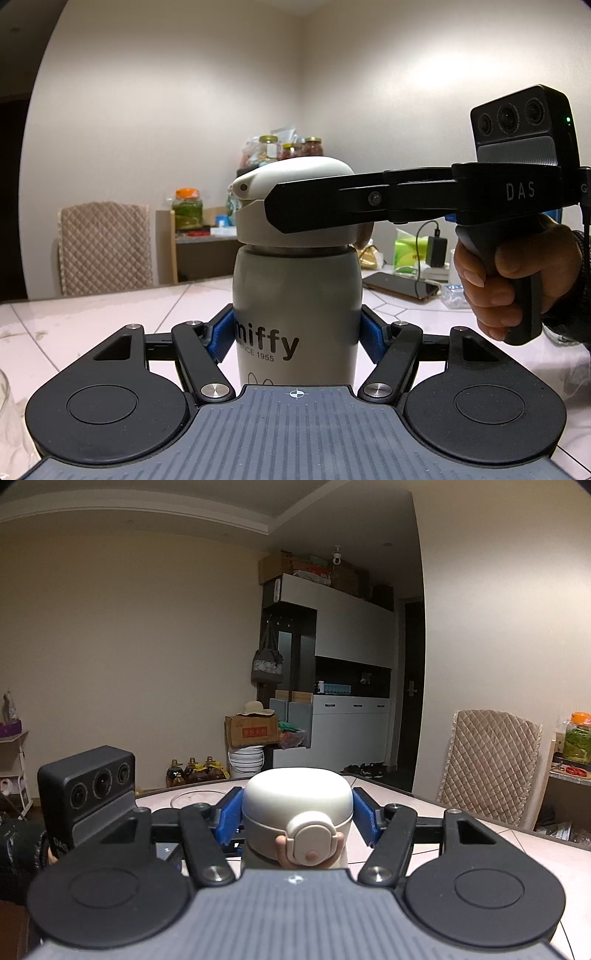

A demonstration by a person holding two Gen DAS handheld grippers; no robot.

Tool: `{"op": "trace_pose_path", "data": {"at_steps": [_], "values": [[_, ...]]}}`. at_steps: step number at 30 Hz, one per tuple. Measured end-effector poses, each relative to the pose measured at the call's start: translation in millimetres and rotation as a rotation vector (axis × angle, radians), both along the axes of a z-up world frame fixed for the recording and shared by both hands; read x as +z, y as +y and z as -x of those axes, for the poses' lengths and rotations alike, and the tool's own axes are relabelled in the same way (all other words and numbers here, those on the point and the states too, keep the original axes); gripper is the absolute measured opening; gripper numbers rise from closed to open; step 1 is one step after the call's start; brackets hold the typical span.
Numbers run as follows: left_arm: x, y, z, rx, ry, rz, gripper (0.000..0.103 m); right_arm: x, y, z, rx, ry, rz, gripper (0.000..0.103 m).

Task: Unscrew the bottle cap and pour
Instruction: 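Twist the cap again with the right tool while the left holds the bottle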

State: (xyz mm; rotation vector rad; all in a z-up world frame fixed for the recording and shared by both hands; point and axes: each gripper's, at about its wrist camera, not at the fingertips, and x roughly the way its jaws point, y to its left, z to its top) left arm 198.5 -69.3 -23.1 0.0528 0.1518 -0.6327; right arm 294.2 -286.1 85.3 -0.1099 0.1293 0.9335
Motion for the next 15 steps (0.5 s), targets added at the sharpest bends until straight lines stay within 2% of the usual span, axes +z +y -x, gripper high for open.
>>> {"op": "trace_pose_path", "data": {"at_steps": [3,5,15], "values": [[0.4,4.9,-14.2,-0.002,-0.001,-0.002,0.072,1.9,2.0,5.4,-0.041,0.001,-0.008,0.079],[0.2,6.3,-16.8,-0.001,-0.001,-0.002,0.072,3.9,4.6,12.5,-0.092,0.000,-0.016,0.082],[1.8,8.1,-34.4,0.002,0.000,-0.001,0.072,1.5,35.0,44.0,-0.415,-0.034,-0.034,0.083]]}}
